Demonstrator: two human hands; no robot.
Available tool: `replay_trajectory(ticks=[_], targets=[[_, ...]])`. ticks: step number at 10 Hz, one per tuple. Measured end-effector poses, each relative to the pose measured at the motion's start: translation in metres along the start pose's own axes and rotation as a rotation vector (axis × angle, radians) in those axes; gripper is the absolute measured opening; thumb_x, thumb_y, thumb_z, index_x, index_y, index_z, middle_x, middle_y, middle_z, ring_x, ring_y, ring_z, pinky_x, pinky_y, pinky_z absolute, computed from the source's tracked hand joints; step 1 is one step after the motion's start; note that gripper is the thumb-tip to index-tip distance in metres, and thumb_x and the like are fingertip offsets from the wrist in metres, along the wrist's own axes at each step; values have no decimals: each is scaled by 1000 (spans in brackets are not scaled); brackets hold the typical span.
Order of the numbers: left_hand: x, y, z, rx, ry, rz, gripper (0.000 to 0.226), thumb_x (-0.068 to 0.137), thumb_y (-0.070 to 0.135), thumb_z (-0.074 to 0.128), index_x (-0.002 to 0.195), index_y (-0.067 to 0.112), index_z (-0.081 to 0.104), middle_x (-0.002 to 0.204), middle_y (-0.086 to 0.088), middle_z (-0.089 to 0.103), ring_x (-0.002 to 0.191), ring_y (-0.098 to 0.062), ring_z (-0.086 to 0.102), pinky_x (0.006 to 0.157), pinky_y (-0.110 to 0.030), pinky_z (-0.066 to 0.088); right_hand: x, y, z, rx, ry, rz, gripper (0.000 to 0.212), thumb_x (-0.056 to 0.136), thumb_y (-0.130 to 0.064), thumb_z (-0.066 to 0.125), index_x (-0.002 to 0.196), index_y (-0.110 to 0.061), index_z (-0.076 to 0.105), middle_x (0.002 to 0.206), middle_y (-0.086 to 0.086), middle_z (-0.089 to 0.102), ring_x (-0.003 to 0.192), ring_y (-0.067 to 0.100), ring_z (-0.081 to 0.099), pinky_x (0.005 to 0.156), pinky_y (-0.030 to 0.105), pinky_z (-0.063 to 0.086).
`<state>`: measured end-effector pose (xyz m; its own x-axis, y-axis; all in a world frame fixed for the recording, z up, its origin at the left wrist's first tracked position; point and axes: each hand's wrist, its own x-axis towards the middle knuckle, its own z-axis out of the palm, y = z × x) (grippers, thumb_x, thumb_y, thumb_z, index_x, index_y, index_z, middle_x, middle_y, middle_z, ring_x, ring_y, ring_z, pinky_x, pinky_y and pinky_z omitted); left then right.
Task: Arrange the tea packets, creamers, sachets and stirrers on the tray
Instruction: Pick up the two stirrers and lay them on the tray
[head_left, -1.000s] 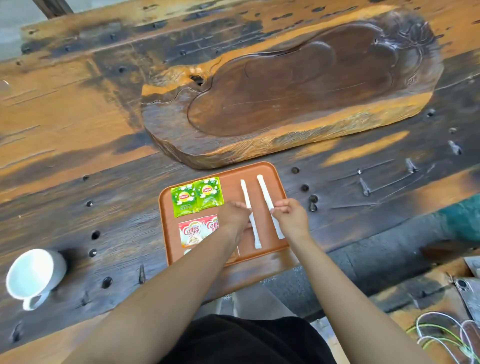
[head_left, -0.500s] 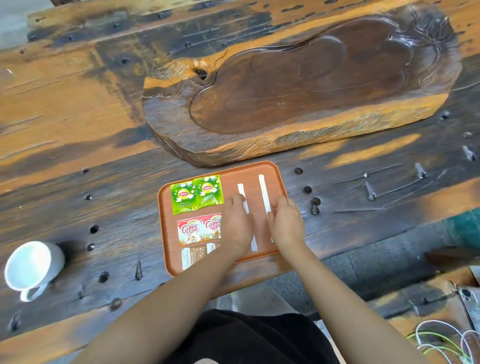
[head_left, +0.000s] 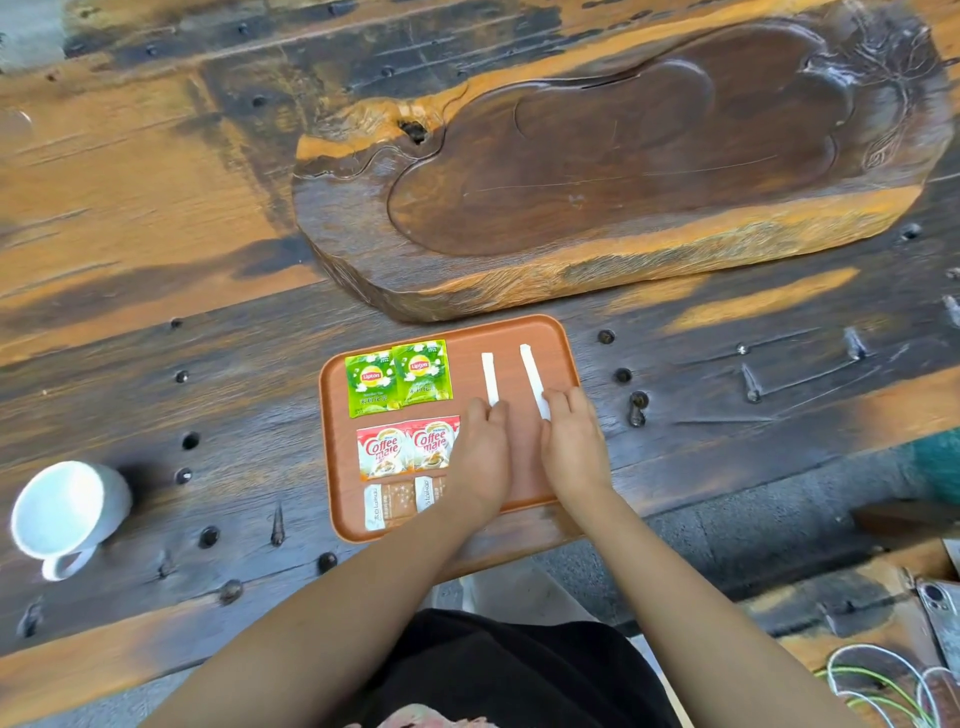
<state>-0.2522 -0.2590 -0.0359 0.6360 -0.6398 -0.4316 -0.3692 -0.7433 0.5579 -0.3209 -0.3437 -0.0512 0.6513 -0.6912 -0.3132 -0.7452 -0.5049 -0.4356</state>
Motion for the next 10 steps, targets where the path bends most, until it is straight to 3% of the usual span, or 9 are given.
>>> replay_trajectory(ticks=[8, 9, 10], targets=[[7, -7, 5, -5, 27, 17, 39, 89, 4, 48, 128, 8, 45, 129, -16, 45, 108, -33, 52, 84, -30, 43, -1, 0, 2, 79, 56, 41, 34, 90, -6, 45, 124, -4, 48, 125, 14, 47, 114, 29, 47, 86, 38, 44], [3, -6, -5, 48, 43, 73, 43, 89, 9, 50, 131, 11, 43, 125, -13, 44, 106, -29, 52, 85, -31, 45, 1, 3, -9, 131, 132, 52, 27, 90, -11, 47, 116, -3, 52, 118, 16, 50, 106, 33, 51, 80, 39, 45], [3, -13, -21, 36, 135, 87, 39, 88, 10, 49, 128, 11, 49, 121, -13, 48, 106, -28, 52, 84, -33, 46, 9, 14, -25, 192, 237, 108, 28, 89, -10, 50, 116, -2, 54, 115, 17, 53, 107, 33, 50, 86, 40, 43]])
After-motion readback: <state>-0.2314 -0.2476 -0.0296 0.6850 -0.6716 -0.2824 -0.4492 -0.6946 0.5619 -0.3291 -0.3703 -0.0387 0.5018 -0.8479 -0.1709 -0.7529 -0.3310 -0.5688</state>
